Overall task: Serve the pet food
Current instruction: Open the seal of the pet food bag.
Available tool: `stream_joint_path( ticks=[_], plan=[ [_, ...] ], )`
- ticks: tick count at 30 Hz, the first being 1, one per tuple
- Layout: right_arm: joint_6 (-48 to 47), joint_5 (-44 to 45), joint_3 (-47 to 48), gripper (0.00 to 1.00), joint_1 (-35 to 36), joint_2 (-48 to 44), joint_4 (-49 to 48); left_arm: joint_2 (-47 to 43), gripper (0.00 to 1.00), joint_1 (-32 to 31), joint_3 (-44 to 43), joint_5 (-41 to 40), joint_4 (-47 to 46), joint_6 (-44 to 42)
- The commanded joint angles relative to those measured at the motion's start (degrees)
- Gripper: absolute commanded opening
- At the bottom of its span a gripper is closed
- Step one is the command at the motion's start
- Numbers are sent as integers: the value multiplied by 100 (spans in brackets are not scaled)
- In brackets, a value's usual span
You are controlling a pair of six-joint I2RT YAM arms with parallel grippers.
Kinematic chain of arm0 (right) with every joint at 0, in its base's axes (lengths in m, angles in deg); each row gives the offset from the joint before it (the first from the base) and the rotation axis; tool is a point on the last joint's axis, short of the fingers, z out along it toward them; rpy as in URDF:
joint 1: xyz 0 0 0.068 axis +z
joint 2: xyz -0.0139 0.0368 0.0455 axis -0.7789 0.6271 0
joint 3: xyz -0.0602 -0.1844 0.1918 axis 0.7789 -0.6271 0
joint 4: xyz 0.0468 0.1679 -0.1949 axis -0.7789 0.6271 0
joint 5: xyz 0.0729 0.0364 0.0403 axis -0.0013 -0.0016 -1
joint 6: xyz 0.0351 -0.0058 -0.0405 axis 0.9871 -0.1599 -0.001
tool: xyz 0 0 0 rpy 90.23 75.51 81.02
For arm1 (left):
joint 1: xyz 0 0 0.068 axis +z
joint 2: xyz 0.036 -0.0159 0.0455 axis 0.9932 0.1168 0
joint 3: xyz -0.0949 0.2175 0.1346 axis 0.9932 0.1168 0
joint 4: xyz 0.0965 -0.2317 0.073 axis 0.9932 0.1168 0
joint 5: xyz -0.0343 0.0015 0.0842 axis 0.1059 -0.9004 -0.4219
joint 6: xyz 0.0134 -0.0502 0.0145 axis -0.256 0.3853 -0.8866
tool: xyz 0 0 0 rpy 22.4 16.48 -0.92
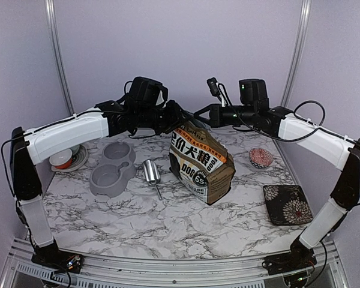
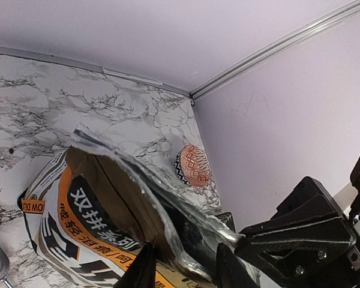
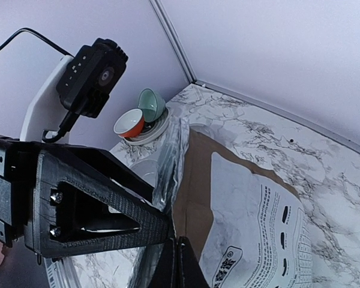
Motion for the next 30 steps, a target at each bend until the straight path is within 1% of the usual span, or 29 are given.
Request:
stream_joint_path(
  ticks=[1, 5, 8, 12, 14, 18, 20, 21, 23, 24, 26, 28, 30],
  plan=[
    [40, -415, -90, 0, 97, -295, -185, 268, 35, -11, -201, -24, 29, 8],
    [72, -515, -126, 0, 164, -269, -246, 337, 32, -11, -235, -82, 15, 2],
    [96, -500, -168, 0, 184, -286, -269, 362, 23, -11, -197, -110, -32, 46],
    [93, -450, -211, 0, 186, -324, -232, 332, 5, -11, -110, -198, -142, 54],
    [75, -395, -195, 0, 186, -342, -170, 319, 0, -11, -72, -206, -203, 48],
    [-73, -203, -121, 0, 186, -393, 62, 278, 0, -11, 58, -140, -510, 29],
    [-163, -171, -88, 0, 187, -412, 215, 266, 0, -11, 90, -63, -751, -143],
    [-212, -132, -43, 2, 185, -414, 329, 274, 0, -11, 93, 27, -954, -289],
    [-351, 152, 86, 20, 186, -426, 651, 288, 0, -11, 72, 195, -1193, -717],
    [-419, 316, 140, 28, 186, -448, 796, 310, 0, -5, 27, 239, -1232, -894],
    [-516, 734, 225, 36, 186, -510, 1072, 382, 0, 13, -101, 374, -1250, -1227],
    [-589, 1010, 306, 37, 186, -555, 1323, 454, 0, 39, -202, 489, -1251, -1446],
    [-610, 1091, 333, 36, 188, -598, 1460, 509, 0, 50, -263, 707, -1302, -1643]
  ],
)
